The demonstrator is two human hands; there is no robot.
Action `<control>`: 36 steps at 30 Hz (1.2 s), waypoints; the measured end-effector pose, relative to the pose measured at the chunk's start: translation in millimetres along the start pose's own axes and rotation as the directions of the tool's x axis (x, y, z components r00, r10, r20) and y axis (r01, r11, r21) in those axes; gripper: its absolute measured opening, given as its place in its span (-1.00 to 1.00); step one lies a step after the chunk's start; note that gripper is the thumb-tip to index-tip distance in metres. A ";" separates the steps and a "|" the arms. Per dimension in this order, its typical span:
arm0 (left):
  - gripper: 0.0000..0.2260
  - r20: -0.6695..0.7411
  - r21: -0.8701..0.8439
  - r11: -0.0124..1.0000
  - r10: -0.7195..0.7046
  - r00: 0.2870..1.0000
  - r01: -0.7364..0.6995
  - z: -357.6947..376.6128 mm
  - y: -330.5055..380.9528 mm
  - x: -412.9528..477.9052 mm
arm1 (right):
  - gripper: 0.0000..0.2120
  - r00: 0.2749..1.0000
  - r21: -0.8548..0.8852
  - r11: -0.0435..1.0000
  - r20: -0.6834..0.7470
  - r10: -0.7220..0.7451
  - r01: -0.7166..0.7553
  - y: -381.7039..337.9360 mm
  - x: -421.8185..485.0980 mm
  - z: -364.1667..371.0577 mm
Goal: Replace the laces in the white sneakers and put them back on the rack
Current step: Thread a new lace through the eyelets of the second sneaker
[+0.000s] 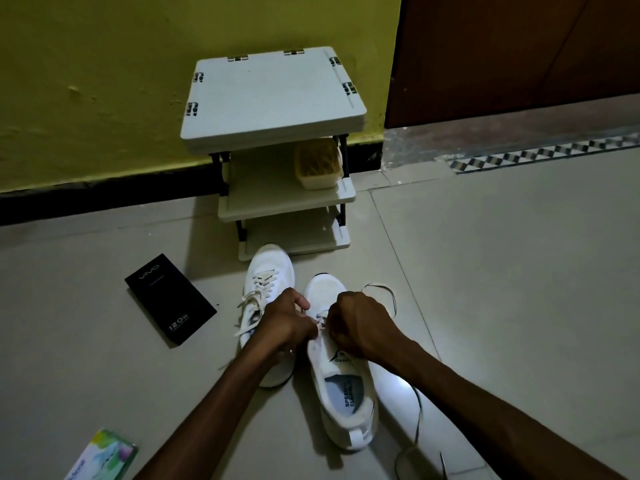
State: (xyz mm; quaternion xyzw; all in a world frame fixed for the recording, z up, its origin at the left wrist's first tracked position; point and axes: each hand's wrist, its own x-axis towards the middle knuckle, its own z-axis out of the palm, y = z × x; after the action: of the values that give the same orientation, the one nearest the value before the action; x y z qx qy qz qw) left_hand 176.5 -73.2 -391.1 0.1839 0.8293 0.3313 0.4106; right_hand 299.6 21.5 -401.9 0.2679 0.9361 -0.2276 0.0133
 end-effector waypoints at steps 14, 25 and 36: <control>-0.91 0.004 0.091 0.984 0.152 0.988 -0.151 4.9 -0.5 -8.9 | -0.87 0.987 0.047 0.992 -0.101 0.122 -0.118 -17.4 -11.7 12.8; -0.69 -0.029 0.477 0.812 0.396 0.918 -0.335 6.2 12.1 -23.4 | -0.90 0.941 0.150 0.969 -0.247 0.231 -0.198 -11.1 -36.0 13.4; -0.67 -0.146 -0.643 0.701 0.282 0.948 -0.307 -89.5 117.4 -56.8 | -0.89 0.929 0.315 0.940 -0.290 0.229 -0.133 1.6 -45.9 17.5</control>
State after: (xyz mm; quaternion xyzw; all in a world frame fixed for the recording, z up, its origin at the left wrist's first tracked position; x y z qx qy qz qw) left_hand 142.4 -58.0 -237.4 0.1516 0.6263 0.6662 0.3754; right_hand 338.1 -7.6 -411.5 0.3865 0.8530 -0.3131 -0.1581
